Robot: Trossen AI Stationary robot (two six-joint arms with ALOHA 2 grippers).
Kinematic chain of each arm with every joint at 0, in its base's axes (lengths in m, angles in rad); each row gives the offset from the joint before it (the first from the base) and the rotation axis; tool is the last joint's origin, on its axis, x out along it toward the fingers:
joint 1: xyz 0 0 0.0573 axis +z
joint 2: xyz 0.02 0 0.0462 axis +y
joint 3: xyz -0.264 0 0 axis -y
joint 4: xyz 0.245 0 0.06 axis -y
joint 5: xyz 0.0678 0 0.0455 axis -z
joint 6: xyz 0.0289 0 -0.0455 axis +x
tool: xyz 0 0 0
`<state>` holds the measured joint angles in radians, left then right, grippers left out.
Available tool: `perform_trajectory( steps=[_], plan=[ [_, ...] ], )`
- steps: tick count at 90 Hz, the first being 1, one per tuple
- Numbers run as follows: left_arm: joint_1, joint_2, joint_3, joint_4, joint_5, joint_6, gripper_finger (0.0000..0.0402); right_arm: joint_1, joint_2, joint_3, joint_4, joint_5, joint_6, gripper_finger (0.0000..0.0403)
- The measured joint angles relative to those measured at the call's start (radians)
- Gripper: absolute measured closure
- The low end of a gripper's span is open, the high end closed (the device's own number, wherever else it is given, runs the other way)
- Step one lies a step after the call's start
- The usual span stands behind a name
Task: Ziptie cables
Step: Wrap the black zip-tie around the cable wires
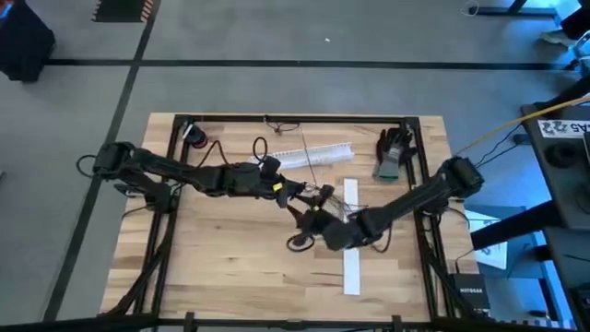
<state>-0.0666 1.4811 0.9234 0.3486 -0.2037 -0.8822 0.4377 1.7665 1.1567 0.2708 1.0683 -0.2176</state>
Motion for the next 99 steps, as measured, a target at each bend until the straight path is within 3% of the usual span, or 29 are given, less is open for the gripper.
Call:
perform_trajectory(
  steps=[9, 18, 28, 37, 60, 87, 99],
  plan=[
    [-0.001, 0.0, 0.0, -0.001, 0.011, 0.001, 0.0401, 0.006, 0.044, 0.033, -0.004, 0.127, -0.048, 0.0253],
    [-0.002, 0.0, 0.0, -0.002, 0.02, 0.0, 0.0401, 0.003, 0.052, 0.04, -0.006, 0.162, -0.075, 0.0262],
    [-0.002, 0.0, 0.0, -0.007, 0.022, 0.001, 0.0401, 0.0, 0.052, 0.04, -0.007, 0.174, -0.071, 0.0319],
    [-0.002, 0.0, 0.0, -0.003, 0.025, 0.004, 0.0401, 0.009, 0.051, 0.049, -0.008, 0.166, -0.075, 0.0385],
    [0.014, -0.002, 0.001, 0.004, 0.04, 0.041, 0.0401, 0.136, 0.05, 0.163, -0.04, 0.043, -0.035, 0.0396],
    [0.018, -0.002, 0.001, 0.003, 0.029, 0.105, 0.0401, 0.241, 0.055, 0.223, -0.319, -0.068, 0.411, 0.0398],
    [0.014, -0.002, 0.001, 0.003, 0.02, 0.117, 0.0401, 0.241, 0.069, 0.223, -0.401, -0.088, 0.511, 0.0397]
  ],
)
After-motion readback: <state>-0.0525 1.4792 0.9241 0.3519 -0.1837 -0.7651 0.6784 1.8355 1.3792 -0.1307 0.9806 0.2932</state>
